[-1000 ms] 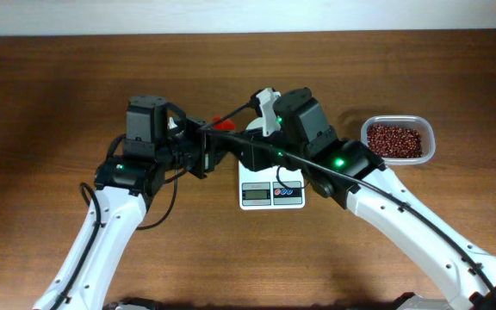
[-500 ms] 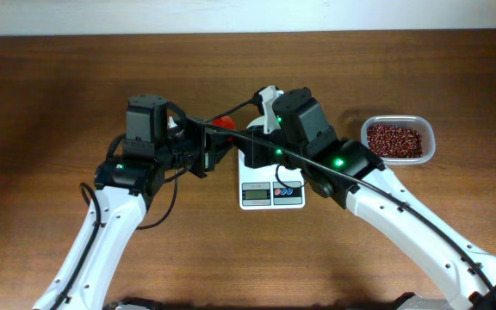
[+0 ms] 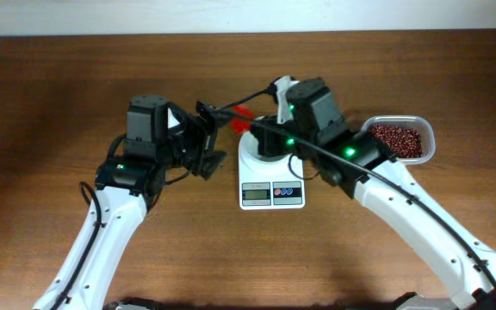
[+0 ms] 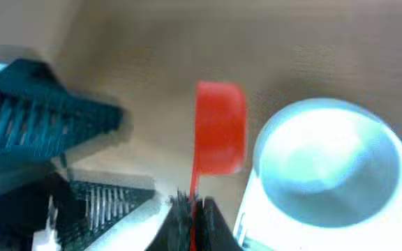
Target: Scoop item into bowl and weigh 50g on scale
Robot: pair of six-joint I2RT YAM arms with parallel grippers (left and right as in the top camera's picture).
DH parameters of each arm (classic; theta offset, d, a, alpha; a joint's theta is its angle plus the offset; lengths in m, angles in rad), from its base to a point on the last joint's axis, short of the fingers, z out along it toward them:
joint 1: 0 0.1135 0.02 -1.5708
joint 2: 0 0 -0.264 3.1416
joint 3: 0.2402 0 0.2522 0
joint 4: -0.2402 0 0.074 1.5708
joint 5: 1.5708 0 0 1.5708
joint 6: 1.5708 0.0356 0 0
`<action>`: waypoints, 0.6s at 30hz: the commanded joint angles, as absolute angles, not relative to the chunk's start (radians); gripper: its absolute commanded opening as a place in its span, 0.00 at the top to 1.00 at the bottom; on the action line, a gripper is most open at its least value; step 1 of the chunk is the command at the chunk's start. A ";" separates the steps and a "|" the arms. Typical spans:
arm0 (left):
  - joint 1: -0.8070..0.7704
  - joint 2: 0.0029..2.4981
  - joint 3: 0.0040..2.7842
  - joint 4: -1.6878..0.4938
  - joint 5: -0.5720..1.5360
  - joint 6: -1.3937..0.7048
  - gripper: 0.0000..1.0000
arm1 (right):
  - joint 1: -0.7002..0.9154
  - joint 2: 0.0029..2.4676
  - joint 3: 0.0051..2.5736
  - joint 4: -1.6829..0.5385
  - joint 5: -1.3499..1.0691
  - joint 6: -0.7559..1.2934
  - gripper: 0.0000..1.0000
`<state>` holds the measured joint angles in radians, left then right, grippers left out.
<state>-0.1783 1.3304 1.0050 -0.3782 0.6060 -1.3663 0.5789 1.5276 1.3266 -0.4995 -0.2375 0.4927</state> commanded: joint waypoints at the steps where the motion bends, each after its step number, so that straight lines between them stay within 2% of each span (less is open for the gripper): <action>1: -0.181 1.318 1.006 -0.287 0.507 -1.008 0.01 | 0.497 1.531 1.579 -0.768 -0.253 0.370 0.96; 6: -0.181 1.318 1.006 -0.243 0.484 -0.718 0.01 | 0.303 1.534 1.904 -1.206 -0.168 0.265 0.96; 10: -0.181 1.318 1.006 -0.248 0.470 -0.527 0.01 | 0.073 1.565 1.923 -1.425 -0.062 0.165 0.96; 14: -0.181 1.318 1.006 -0.256 0.469 -0.387 0.01 | -0.120 1.715 1.923 -1.517 -0.063 0.056 0.96; 18: -0.181 1.318 1.006 -0.302 0.435 -0.364 0.01 | -0.165 1.887 1.923 -1.521 -0.057 -0.031 0.96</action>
<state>-0.1783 1.3304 1.0031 -0.2806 0.4686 -0.4271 -0.1524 1.8027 1.9167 -1.5219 -0.0734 0.0502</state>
